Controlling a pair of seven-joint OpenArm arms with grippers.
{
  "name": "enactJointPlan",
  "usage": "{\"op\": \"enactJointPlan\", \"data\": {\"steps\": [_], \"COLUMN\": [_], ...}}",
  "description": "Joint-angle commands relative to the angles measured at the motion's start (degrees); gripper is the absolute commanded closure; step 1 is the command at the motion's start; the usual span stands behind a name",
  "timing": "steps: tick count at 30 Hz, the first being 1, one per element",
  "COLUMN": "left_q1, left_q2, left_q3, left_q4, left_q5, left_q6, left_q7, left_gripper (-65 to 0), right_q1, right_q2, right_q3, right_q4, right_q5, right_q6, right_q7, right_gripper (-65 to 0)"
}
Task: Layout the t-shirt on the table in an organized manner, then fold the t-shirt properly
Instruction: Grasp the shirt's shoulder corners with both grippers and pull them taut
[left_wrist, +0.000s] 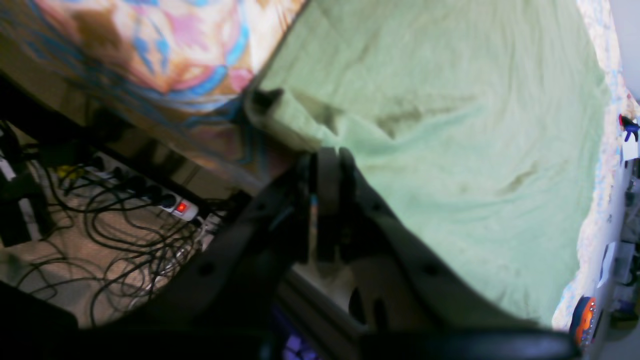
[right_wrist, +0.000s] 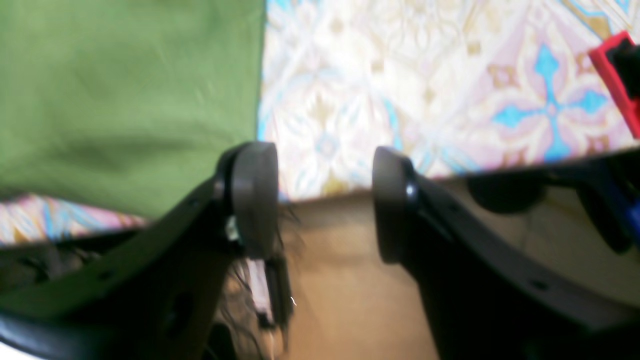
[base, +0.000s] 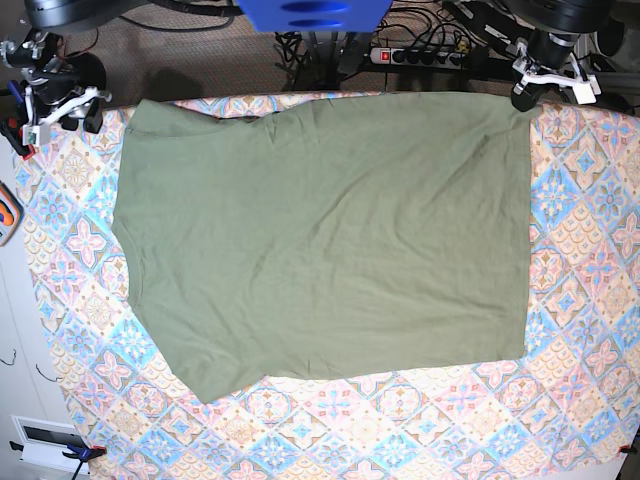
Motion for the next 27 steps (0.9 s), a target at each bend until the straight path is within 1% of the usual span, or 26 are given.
{"op": "enactJointPlan", "data": {"steps": [1,5,9,13,19,27], "left_q1": [0.45,0.45,0.45,0.28,0.28,0.28], "left_q2": [-0.68,-0.68,-1.21,-1.56,-1.56,-1.56], "left_q3": [-0.56,-0.56,-0.56,-0.56,-0.56,-0.56], "left_q4": [0.75,0.75,0.75,0.75,0.75,0.66], "left_q5": [-0.52,-0.52,-0.52,-0.6,-0.6,-0.6], "left_q6": [-0.77,-0.77,-0.77,-0.77,-0.77,-0.77], "left_q7": [-0.93,-0.93,-0.93,-0.93,-0.93,-0.93], "left_gripper": [0.0,0.0,0.0,0.0,0.0,0.0], "right_q1": [-0.19,-0.19,-0.19,-0.19,-0.19,-0.19], "right_q2": [0.79,0.79,0.79,0.79,0.79,0.79], "right_q3": [0.49,0.32,-3.11,-5.84,-8.21,-9.44], "right_q4": [0.1,-0.34,-0.6,-0.69,-0.87,-6.67], "right_q5": [2.08,2.7,2.7,2.7,2.79,2.79], "right_q6": [0.35,0.35,0.96,1.05,1.05,1.05], "right_q7": [0.98,0.9,-0.77,-0.86,-0.86,-0.86], "right_gripper": [-29.3,-29.3,-29.3,-29.3,-29.3,-29.2]}}
